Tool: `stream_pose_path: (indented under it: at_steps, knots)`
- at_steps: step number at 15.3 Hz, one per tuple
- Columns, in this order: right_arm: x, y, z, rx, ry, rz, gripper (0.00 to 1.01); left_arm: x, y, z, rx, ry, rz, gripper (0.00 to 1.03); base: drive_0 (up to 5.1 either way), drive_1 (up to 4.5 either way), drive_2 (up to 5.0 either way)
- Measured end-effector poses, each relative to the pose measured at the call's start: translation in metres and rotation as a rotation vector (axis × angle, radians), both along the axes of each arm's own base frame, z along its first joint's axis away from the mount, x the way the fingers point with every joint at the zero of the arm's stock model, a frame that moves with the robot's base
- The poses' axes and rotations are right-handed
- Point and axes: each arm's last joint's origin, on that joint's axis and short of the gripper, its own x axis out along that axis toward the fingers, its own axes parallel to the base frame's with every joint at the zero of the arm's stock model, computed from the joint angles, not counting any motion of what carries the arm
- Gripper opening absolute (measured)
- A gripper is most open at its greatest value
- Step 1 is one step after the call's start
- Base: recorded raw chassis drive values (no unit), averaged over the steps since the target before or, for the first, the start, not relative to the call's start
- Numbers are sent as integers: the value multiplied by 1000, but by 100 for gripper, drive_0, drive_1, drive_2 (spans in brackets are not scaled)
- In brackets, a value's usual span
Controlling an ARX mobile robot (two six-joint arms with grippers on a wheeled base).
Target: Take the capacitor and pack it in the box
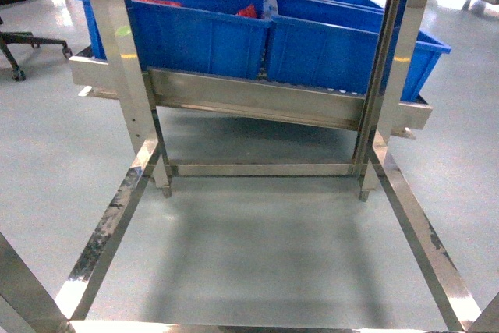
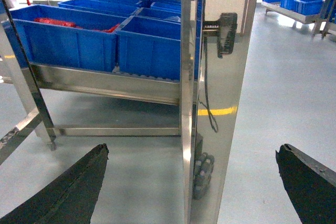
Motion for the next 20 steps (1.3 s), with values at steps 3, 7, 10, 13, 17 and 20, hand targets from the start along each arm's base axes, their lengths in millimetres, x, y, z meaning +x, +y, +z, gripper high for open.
stream_pose_path:
  at_steps: [3,7,10,13,17,20]
  knots:
    - [0,0,0,0,0,0,98,0,0,0,0,0,0,98,0,0,0]
    - [0,0,0,0,0,0,98,0,0,0,0,0,0,98,0,0,0]
    - [0,0,0,0,2,0,98,0,0,0,0,2,0,98,0,0,0]
    - [0,0,0,0,2,0,98,0,0,0,0,3,-3,98,0,0,0]
    - [0,0,0,-2,0,2,98,0,0,0,0,1,1,98,0,0,0]
    - [0,0,0,1,0,-1,98,0,0,0,0,1,0,98,0,0,0]
